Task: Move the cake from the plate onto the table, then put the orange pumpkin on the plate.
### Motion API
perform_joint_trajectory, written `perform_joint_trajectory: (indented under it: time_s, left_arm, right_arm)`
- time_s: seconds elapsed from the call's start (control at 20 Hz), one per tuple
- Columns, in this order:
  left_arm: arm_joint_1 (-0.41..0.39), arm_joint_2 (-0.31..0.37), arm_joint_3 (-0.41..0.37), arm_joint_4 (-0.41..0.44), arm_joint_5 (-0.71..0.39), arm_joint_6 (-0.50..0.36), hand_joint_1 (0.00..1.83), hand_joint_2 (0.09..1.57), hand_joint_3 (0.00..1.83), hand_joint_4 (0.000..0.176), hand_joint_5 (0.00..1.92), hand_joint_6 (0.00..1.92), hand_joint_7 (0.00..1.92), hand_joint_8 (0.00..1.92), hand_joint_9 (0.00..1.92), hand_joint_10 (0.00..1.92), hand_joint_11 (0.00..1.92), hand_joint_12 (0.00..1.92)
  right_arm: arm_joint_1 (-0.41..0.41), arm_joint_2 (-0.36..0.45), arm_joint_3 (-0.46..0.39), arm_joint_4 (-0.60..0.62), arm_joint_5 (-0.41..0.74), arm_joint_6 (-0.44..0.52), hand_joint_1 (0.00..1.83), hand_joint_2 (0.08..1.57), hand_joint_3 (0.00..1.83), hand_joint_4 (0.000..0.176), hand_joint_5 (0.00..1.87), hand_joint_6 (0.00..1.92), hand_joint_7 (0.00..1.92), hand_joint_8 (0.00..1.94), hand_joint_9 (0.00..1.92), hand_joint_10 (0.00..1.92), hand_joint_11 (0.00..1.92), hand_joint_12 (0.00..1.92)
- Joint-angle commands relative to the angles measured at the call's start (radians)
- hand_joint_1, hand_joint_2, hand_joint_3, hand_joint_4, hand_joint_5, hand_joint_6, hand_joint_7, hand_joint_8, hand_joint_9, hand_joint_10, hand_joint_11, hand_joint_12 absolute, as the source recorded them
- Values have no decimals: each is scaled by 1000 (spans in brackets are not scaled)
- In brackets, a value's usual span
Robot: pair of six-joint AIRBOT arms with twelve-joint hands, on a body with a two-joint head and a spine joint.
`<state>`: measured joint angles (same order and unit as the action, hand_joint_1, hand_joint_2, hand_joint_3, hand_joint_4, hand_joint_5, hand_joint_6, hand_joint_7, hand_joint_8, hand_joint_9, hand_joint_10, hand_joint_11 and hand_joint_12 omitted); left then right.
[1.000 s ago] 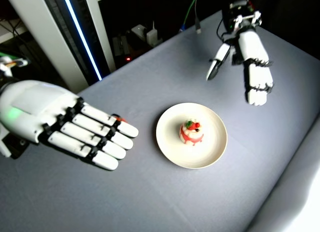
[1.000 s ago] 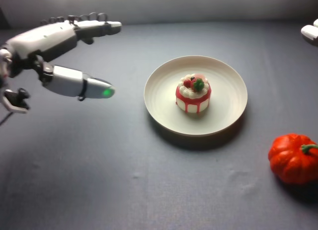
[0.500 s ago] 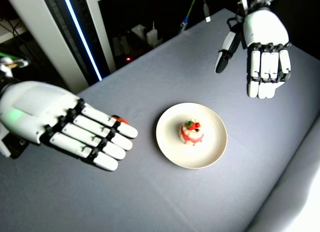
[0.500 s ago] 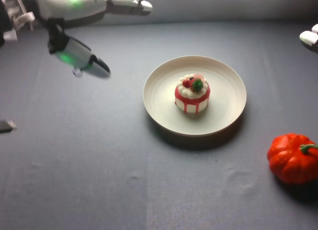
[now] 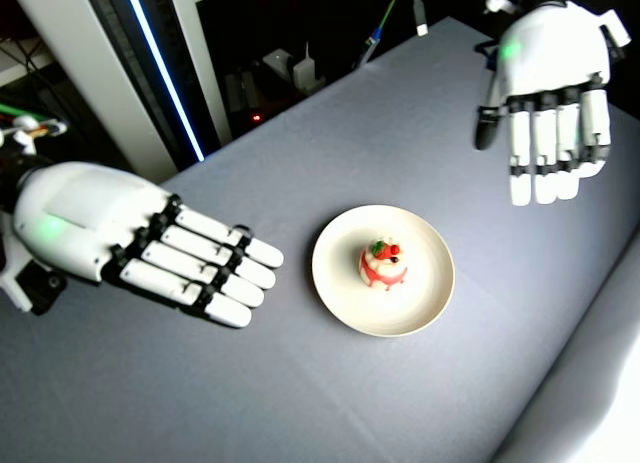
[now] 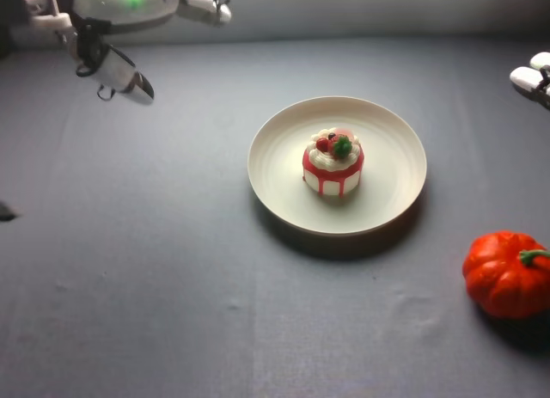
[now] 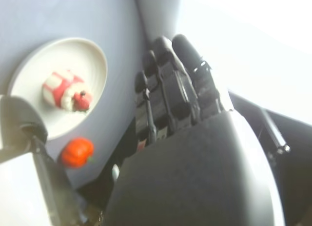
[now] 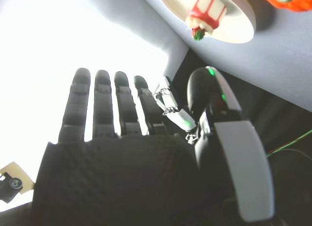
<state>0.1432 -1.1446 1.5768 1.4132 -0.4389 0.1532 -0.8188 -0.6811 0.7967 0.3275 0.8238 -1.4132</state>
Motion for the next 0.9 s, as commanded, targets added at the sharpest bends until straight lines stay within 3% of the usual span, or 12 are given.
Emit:
perform_joint_trajectory:
  time_s: [0.0,0.3,0.35,0.4,0.55,0.65,0.7,0.85]
  left_arm:
    - [1,-5,9,-37,-22,4,817,859,0,0,468,9,641,36,622,172,74,1612]
    - [136,-23,32,-563,-125,4,802,894,8,0,405,0,418,0,429,82,0,1445]
    - [151,-29,34,-619,-141,4,862,933,15,0,329,0,274,2,299,20,0,1262]
    - [159,-35,37,-650,-150,4,904,951,13,0,304,0,237,2,240,11,0,1124]
    - [172,-52,38,-682,-149,4,866,957,5,0,320,4,247,10,235,8,0,974]
    - [186,-69,45,-711,-152,4,937,957,0,0,329,1,273,5,248,8,0,885]
    - [189,-83,54,-712,-151,4,883,911,0,0,366,4,333,10,301,20,0,1044]
    - [205,-149,107,-715,-138,4,867,866,0,0,408,4,368,3,340,17,0,1029]
  right_arm:
    - [12,5,2,-12,119,11,285,1407,0,0,0,0,6,2,0,0,0,0]
    - [12,3,2,-15,124,24,235,1380,0,0,0,0,5,1,1,0,0,0]
    - [12,3,2,-15,124,24,223,1376,0,0,0,0,11,3,17,6,22,10]
    - [12,3,2,-18,125,27,243,1380,0,0,0,0,1,0,6,1,7,4]
    - [12,2,2,-19,129,35,265,1375,0,0,0,0,5,2,8,2,9,4]
    - [12,0,2,-22,129,35,248,1369,0,0,0,0,3,1,4,1,9,5]
    - [12,0,2,-23,129,38,303,1370,0,0,0,0,11,3,13,3,17,10]
    - [12,4,2,-26,130,39,312,1371,0,0,0,0,10,2,4,1,0,2]
